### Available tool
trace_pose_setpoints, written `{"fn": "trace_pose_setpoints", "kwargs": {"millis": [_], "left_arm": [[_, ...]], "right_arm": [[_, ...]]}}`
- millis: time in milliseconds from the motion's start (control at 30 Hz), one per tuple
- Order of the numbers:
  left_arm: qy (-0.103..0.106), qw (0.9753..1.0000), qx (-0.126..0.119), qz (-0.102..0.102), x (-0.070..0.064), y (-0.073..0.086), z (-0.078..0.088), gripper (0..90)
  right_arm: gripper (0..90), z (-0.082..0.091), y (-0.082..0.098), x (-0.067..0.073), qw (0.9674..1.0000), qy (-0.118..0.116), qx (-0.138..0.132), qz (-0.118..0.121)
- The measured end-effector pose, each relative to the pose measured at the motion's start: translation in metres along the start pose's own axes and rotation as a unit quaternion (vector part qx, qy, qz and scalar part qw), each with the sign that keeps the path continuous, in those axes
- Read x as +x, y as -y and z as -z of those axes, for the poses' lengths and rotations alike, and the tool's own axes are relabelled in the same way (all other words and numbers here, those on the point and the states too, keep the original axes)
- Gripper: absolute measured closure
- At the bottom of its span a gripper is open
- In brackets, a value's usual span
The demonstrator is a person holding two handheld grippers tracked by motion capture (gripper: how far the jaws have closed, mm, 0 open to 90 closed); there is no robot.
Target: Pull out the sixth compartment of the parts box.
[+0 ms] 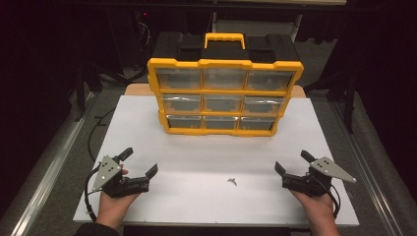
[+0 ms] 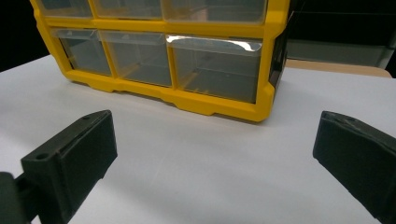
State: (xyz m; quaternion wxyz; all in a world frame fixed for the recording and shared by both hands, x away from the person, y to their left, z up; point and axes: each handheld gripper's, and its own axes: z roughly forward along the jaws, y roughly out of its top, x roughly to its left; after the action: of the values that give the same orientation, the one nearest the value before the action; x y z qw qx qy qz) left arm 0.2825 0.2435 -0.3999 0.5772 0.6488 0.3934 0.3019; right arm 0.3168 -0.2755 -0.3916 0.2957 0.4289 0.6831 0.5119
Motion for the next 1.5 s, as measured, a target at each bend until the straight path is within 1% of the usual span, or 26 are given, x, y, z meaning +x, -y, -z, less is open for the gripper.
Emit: {"fn": "trace_pose_setpoints", "kwargs": {"millis": [67,167,267,367,533,833,967,1067,1267,1433,1500], "left_arm": [[0.000,1.0000,0.005,0.002,0.0013,0.0005,-0.0015,0.6],[-0.003,1.0000,0.009,0.002,0.0000,0.0006,-0.0029,0.6],[-0.003,1.0000,0.009,-0.002,-0.0006,0.0003,-0.0023,0.6],[-0.005,0.9999,0.009,-0.004,0.0008,0.0001,-0.0013,0.6],[-0.008,0.9999,0.011,-0.002,0.0031,0.0005,-0.0019,0.6],[-0.007,0.9999,0.008,-0.011,0.0003,0.0001,-0.0023,0.6],[-0.008,0.9999,0.007,-0.011,0.0005,0.0000,-0.0019,0.7],[-0.004,0.9999,0.006,-0.007,0.0006,-0.0002,-0.0018,0.7],[0.003,0.9999,0.007,-0.011,-0.0014,-0.0018,-0.0013,1.0],[0.007,0.9999,0.007,-0.011,-0.0025,-0.0032,-0.0008,1.0],[0.007,0.9999,0.007,-0.011,-0.0025,-0.0034,-0.0006,1.0]], "right_arm": [[0.8,0.0001,0.0002,0.0004,1.0000,0.001,0.001,0.000],[0.8,-0.0005,0.0006,0.0014,1.0000,0.003,0.001,0.008],[0.8,0.0001,0.0006,0.0018,1.0000,0.004,0.003,0.008],[0.8,0.0024,-0.0005,0.0016,0.9999,0.008,-0.009,0.012],[0.8,0.0021,0.0004,0.0014,0.9998,0.009,-0.007,0.014],[0.8,0.0026,0.0002,0.0036,0.9997,0.006,-0.012,0.021],[0.8,0.0029,0.0001,0.0036,0.9997,0.008,-0.012,0.022],[0.8,0.0030,-0.0002,0.0036,0.9996,0.003,-0.017,0.023],[0.9,0.0057,-0.0030,0.0055,0.9992,-0.001,-0.029,0.027],[1.4,0.0079,-0.0053,0.0073,0.9992,0.005,-0.028,0.029],[3.5,0.0094,-0.0065,0.0078,0.9993,0.007,-0.020,0.030]]}}
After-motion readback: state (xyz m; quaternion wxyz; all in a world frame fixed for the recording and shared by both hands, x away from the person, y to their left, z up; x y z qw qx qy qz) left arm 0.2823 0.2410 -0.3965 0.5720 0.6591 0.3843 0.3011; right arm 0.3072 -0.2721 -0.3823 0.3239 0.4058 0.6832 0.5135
